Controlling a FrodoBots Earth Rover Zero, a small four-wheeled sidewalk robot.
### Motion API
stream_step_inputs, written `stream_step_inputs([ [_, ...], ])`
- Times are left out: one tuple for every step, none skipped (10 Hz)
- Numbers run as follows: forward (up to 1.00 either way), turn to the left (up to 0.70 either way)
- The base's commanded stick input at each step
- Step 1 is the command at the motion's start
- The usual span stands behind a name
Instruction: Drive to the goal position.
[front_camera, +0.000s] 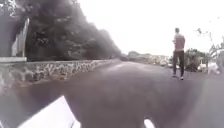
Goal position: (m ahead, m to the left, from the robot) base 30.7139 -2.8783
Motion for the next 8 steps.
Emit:
stream_step_inputs([
  [1.0, 0.0],
  [1.0, 0.0],
  [1.0, 0.0],
  [1.0, 0.0],
  [1.0, -0.23],
  [1.0, -0.39],
  [1.0, -0.4],
  [1.0, -0.3],
])
